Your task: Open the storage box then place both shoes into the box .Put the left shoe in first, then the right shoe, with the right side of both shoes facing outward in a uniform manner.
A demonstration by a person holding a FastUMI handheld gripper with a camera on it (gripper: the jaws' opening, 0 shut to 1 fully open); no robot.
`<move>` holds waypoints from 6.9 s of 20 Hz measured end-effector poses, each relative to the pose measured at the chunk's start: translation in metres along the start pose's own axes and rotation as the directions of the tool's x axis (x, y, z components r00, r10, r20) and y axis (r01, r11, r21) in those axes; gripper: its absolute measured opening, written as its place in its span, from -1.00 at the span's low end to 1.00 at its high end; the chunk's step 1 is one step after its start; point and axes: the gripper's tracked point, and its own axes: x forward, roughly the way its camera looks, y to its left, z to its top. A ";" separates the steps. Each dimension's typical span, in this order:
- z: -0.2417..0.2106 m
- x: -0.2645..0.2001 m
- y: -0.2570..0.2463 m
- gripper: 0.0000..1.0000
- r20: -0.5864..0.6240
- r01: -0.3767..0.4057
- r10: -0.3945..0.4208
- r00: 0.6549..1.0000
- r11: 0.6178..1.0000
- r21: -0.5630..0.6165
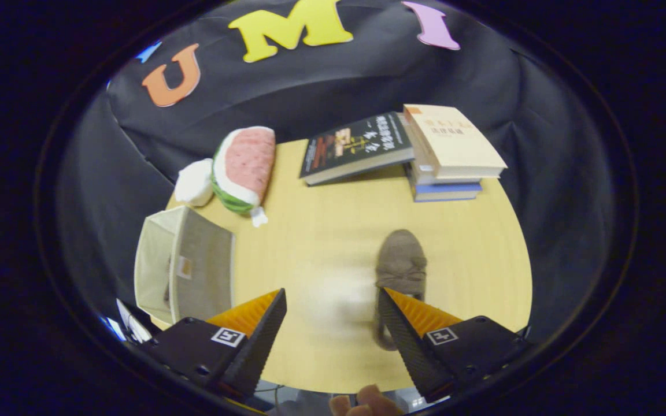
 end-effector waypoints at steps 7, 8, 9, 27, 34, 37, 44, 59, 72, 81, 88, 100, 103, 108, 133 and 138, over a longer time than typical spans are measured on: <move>-0.037 0.048 -0.082 0.93 -0.154 0.100 -0.089 0.984 0.993 0.061; -0.042 0.054 -0.089 0.93 -0.168 0.115 -0.105 0.980 0.992 0.055; -0.045 0.061 -0.097 0.93 -0.181 0.135 -0.125 0.976 0.990 0.044; -0.058 0.110 -0.104 -0.67 -0.240 0.142 -0.120 0.963 0.987 0.073; -0.061 0.091 -0.102 -0.99 -0.222 0.108 -0.072 0.972 0.982 0.156; -0.052 0.064 -0.086 -0.99 -0.184 0.047 -0.011 0.983 0.980 0.195; -0.033 -0.006 -0.030 -0.99 -0.090 -0.031 0.049 0.995 0.980 0.198; -0.021 -0.048 0.193 -0.99 -0.062 -0.135 0.141 0.988 0.987 0.086; -0.042 0.013 0.334 -0.99 -0.119 -0.064 0.065 0.991 0.998 0.014; -0.065 0.075 0.326 -0.99 -0.144 0.050 -0.047 0.988 0.999 0.015; -0.065 0.083 0.347 -0.39 -0.126 0.003 -0.010 0.992 0.998 -0.058; -0.047 0.013 0.356 0.93 -0.002 0.002 -0.003 1.000 0.983 -0.185; -0.024 -0.028 0.360 0.95 0.133 -0.013 0.043 0.990 0.976 -0.216; 0.008 -0.100 0.337 0.94 0.375 0.071 0.047 0.926 0.953 -0.295; 0.015 -0.347 0.125 0.90 0.899 0.109 0.099 0.427 0.981 -0.159; 0.019 -0.341 0.127 0.91 0.893 0.092 0.098 0.439 0.984 -0.153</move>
